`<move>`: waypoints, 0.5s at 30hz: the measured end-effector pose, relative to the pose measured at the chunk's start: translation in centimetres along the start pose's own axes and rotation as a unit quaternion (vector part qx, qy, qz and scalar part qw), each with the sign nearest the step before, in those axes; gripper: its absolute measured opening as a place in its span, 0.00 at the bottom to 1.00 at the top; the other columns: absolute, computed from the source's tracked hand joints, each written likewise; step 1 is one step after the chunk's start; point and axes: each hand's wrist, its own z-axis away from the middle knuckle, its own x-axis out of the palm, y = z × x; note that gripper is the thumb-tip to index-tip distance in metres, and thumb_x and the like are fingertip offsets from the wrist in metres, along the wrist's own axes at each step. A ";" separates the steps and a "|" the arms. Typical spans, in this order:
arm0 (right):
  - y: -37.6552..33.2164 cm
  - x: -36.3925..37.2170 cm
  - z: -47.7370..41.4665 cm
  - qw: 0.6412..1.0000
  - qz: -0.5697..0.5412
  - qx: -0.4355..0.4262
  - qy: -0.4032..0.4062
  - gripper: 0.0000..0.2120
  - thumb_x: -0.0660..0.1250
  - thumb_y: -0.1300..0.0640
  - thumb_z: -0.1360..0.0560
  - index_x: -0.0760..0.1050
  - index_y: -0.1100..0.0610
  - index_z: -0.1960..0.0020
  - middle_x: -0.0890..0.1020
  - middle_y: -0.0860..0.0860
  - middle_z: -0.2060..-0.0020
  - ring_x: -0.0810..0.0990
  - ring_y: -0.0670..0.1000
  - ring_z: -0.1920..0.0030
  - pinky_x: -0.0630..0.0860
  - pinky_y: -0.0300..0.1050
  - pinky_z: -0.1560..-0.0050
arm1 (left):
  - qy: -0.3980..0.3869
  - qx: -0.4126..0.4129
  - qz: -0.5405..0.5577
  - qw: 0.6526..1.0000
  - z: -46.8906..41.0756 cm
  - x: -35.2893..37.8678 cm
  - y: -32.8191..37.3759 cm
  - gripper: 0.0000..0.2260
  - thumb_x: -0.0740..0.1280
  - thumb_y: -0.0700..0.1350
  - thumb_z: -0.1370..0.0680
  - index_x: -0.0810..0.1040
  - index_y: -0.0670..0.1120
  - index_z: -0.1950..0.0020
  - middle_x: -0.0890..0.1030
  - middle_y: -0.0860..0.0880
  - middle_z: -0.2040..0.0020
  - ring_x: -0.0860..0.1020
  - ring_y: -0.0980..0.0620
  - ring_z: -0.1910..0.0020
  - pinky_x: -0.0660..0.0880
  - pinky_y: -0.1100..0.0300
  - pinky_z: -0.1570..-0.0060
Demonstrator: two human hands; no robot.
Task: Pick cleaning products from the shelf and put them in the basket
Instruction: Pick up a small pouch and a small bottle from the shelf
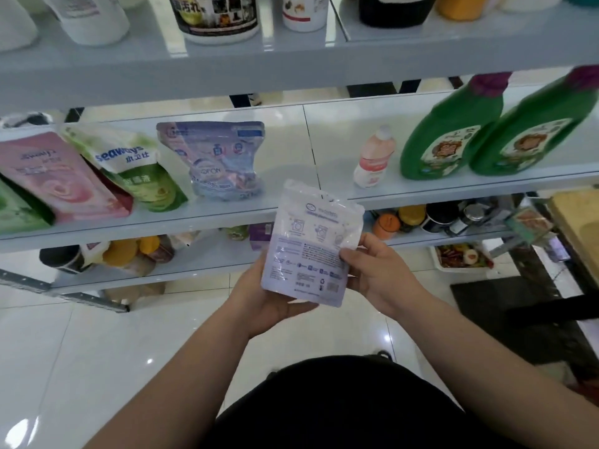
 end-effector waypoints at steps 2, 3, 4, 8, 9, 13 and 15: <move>-0.5 -1.2 -0.2 0.999 0.025 -0.001 0.033 0.07 0.64 0.66 0.18 0.76 0.57 0.45 0.87 0.58 0.49 0.87 0.58 0.50 0.84 0.52 0.56 | 0.017 0.013 -0.012 1.000 -0.4 0.3 0.4 0.32 0.47 0.67 0.16 0.79 0.47 0.30 0.81 0.40 0.34 0.80 0.37 0.35 0.76 0.39 0.36; -0.7 -1.8 -0.3 0.998 0.036 -0.003 0.043 0.06 0.65 0.66 0.18 0.76 0.57 0.45 0.87 0.58 0.49 0.87 0.57 0.50 0.84 0.52 0.56 | 0.030 0.024 -0.038 0.999 -0.6 0.7 0.5 0.32 0.47 0.66 0.16 0.79 0.47 0.31 0.83 0.41 0.36 0.81 0.39 0.37 0.79 0.42 0.40; -0.9 -2.4 -0.5 0.998 0.044 -0.003 0.048 0.06 0.65 0.65 0.18 0.75 0.56 0.45 0.87 0.57 0.48 0.87 0.56 0.51 0.84 0.51 0.56 | 0.046 0.039 -0.072 0.996 -0.8 1.4 0.5 0.26 0.50 0.62 0.14 0.79 0.47 0.32 0.83 0.42 0.37 0.83 0.41 0.39 0.81 0.45 0.45; -2.0 -4.6 -0.8 0.998 0.043 0.028 0.027 0.08 0.69 0.61 0.19 0.76 0.55 0.41 0.87 0.55 0.48 0.88 0.55 0.51 0.84 0.51 0.57 | 0.116 0.088 -0.118 0.982 -2.3 4.8 -1.0 0.09 0.62 0.42 0.15 0.77 0.44 0.36 0.85 0.42 0.43 0.86 0.46 0.51 0.83 0.55 0.57; -2.2 -5.3 -0.9 0.998 0.037 0.038 0.021 0.10 0.69 0.61 0.19 0.76 0.54 0.40 0.88 0.55 0.48 0.88 0.56 0.51 0.84 0.52 0.57 | 0.124 0.096 -0.113 0.981 -2.8 5.8 -1.4 0.09 0.63 0.42 0.15 0.77 0.44 0.36 0.85 0.42 0.44 0.86 0.47 0.52 0.83 0.55 0.58; -3.7 -8.5 -1.5 0.998 0.037 0.046 0.030 0.11 0.69 0.63 0.19 0.76 0.54 0.38 0.88 0.54 0.48 0.88 0.55 0.52 0.85 0.53 0.57 | 0.143 0.116 -0.122 0.975 -5.1 9.1 -2.5 0.10 0.64 0.42 0.16 0.76 0.44 0.35 0.85 0.43 0.42 0.86 0.46 0.48 0.83 0.54 0.55; -4.2 -10.2 -1.8 0.998 0.043 0.041 0.035 0.11 0.68 0.64 0.19 0.76 0.54 0.38 0.88 0.54 0.49 0.88 0.56 0.51 0.86 0.56 0.55 | 0.149 0.124 -0.129 0.973 -6.2 10.6 -3.1 0.11 0.65 0.42 0.16 0.76 0.44 0.34 0.85 0.43 0.41 0.85 0.45 0.46 0.83 0.53 0.53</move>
